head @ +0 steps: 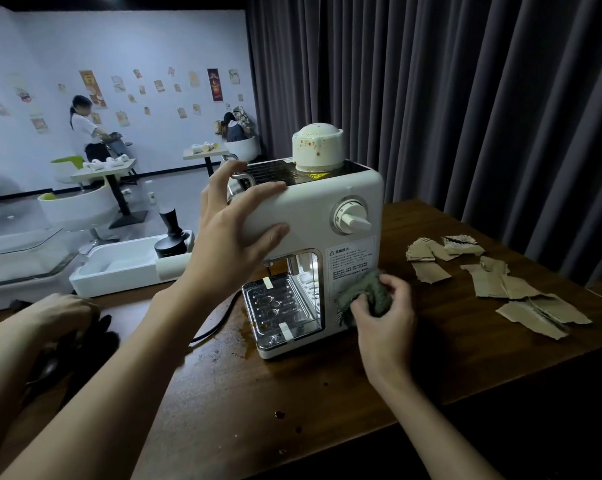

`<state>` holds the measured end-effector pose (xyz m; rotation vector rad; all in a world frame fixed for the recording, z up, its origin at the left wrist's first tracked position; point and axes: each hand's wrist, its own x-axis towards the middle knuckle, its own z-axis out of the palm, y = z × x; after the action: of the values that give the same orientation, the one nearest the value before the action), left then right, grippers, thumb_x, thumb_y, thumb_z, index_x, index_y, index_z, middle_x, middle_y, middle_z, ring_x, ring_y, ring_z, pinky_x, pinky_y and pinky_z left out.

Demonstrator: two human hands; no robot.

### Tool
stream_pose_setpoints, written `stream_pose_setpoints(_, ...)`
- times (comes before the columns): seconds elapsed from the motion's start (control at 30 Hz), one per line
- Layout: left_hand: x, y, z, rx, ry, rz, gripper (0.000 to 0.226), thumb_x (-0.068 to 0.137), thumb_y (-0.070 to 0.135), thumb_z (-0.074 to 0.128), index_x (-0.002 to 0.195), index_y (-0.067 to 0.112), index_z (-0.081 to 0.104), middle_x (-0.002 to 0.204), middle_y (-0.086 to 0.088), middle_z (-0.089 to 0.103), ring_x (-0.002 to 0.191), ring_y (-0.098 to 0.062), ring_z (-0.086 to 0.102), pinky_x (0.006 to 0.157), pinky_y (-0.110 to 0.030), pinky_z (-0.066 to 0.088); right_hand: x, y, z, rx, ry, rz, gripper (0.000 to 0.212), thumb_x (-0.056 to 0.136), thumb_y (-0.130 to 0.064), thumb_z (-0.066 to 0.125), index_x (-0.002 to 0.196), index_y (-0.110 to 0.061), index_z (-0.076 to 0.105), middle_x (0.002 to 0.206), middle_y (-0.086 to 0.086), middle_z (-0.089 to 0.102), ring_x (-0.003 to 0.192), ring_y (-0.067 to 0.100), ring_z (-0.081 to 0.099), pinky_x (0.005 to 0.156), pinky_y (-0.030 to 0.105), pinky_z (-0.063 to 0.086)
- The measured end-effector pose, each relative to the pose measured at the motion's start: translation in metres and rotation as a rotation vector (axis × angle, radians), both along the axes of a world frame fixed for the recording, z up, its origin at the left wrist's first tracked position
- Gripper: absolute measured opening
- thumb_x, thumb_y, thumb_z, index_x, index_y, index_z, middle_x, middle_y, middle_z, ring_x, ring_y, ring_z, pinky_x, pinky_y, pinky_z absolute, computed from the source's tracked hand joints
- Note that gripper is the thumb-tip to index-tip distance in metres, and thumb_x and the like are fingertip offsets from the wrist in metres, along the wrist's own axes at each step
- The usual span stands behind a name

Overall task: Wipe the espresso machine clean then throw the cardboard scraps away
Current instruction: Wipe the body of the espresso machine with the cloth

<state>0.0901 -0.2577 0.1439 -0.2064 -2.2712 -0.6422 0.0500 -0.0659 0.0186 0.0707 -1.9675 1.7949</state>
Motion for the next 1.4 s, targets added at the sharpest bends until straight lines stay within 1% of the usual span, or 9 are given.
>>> stream_pose_setpoints(0.13, 0.000, 0.000, 0.000, 0.003, 0.000, -0.008, 0.045, 0.087, 0.033, 0.074, 0.129, 0.038, 0.061, 0.155, 0.000, 0.021, 0.146, -0.024, 0.020, 0.116, -0.053, 0.032, -0.009, 0.000, 0.002, 0.001, 0.053, -0.065, 0.031, 0.085, -0.008, 0.070, 0.113, -0.011, 0.057, 0.116, -0.007, 0.045, 0.107, 0.011, 0.050, 0.085, 0.024, 0.052)
stream_pose_setpoints(0.27, 0.000, -0.001, -0.001, -0.007, 0.002, -0.008, 0.045, 0.087, 0.032, 0.075, 0.130, 0.037, 0.061, 0.154, -0.001, 0.022, 0.146, -0.025, 0.020, 0.116, -0.055, 0.031, -0.010, 0.001, -0.006, 0.143, 0.085, -0.097, 0.029, 0.087, -0.012, 0.069, 0.115, -0.013, 0.062, 0.111, -0.009, 0.054, 0.107, 0.005, 0.045, 0.096, 0.043, 0.049)
stream_pose_setpoints(0.4, -0.001, -0.001, 0.000, -0.003, 0.000, -0.004, 0.045, 0.087, 0.031, 0.076, 0.129, 0.037, 0.061, 0.155, -0.003, 0.022, 0.146, -0.026, 0.019, 0.117, -0.049, 0.028, -0.008, 0.000, -0.006, -0.012, -0.038, -0.017, 0.043, 0.089, -0.005, 0.066, 0.127, -0.018, 0.051, 0.125, 0.003, 0.058, 0.114, 0.015, 0.055, 0.089, 0.030, 0.054)
stream_pose_setpoints(0.73, -0.001, -0.001, 0.000, -0.015, 0.004, 0.012, 0.047, 0.086, 0.032, 0.076, 0.130, 0.037, 0.061, 0.156, -0.004, 0.023, 0.145, -0.026, 0.021, 0.117, -0.047, 0.028, -0.008, -0.009, -0.004, -0.191, 0.078, 0.022, 0.059, 0.087, 0.007, 0.057, 0.108, -0.048, 0.052, 0.128, 0.006, 0.054, 0.118, 0.017, 0.057, 0.081, 0.014, 0.053)
stream_pose_setpoints(0.9, -0.002, -0.002, -0.002, -0.028, 0.016, 0.003, 0.045, 0.086, 0.035, 0.073, 0.129, 0.036, 0.061, 0.154, -0.005, 0.024, 0.144, -0.026, 0.023, 0.117, -0.046, 0.028, -0.004, -0.010, -0.003, -0.085, 0.077, -0.024, 0.031, 0.091, -0.015, 0.063, 0.121, -0.007, 0.060, 0.125, 0.002, 0.046, 0.106, 0.009, 0.054, 0.074, 0.005, 0.050)
stream_pose_setpoints(1.0, -0.001, 0.000, -0.001, -0.010, 0.009, 0.002, 0.045, 0.085, 0.038, 0.071, 0.129, 0.037, 0.061, 0.155, -0.004, 0.023, 0.145, -0.026, 0.023, 0.117, -0.050, 0.030, -0.002, -0.011, 0.000, -0.034, 0.106, -0.034, 0.039, 0.087, -0.026, 0.070, 0.118, -0.005, 0.059, 0.129, 0.000, 0.041, 0.108, 0.009, 0.052, 0.075, 0.005, 0.050)
stream_pose_setpoints(1.1, -0.001, 0.000, -0.001, -0.011, 0.010, 0.008, 0.044, 0.087, 0.034, 0.074, 0.129, 0.036, 0.062, 0.155, -0.004, 0.023, 0.144, -0.025, 0.022, 0.117, -0.052, 0.030, -0.006, -0.009, 0.000, 0.028, 0.090, -0.060, 0.036, 0.083, -0.013, 0.075, 0.115, -0.004, 0.060, 0.128, 0.003, 0.043, 0.109, 0.012, 0.050, 0.072, -0.004, 0.042)
stream_pose_setpoints(1.23, -0.001, -0.001, -0.001, -0.002, 0.012, 0.000, 0.044, 0.087, 0.031, 0.075, 0.129, 0.036, 0.062, 0.155, -0.005, 0.023, 0.145, -0.025, 0.021, 0.118, -0.049, 0.028, -0.004, -0.013, -0.004, 0.060, 0.068, -0.110, 0.030, 0.084, -0.005, 0.072, 0.113, -0.006, 0.063, 0.121, -0.001, 0.047, 0.108, 0.016, 0.055, 0.068, -0.001, 0.044)
stream_pose_setpoints(1.4, 0.000, 0.000, 0.000, -0.002, 0.001, 0.003, 0.045, 0.087, 0.030, 0.075, 0.129, 0.036, 0.062, 0.155, -0.004, 0.022, 0.145, -0.024, 0.020, 0.118, -0.049, 0.029, 0.004, -0.021, -0.008, 0.213, 0.239, -0.040, 0.031, 0.079, 0.004, 0.075, 0.109, -0.001, 0.069, 0.120, 0.010, 0.056, 0.109, 0.016, 0.054, 0.084, -0.005, 0.037)
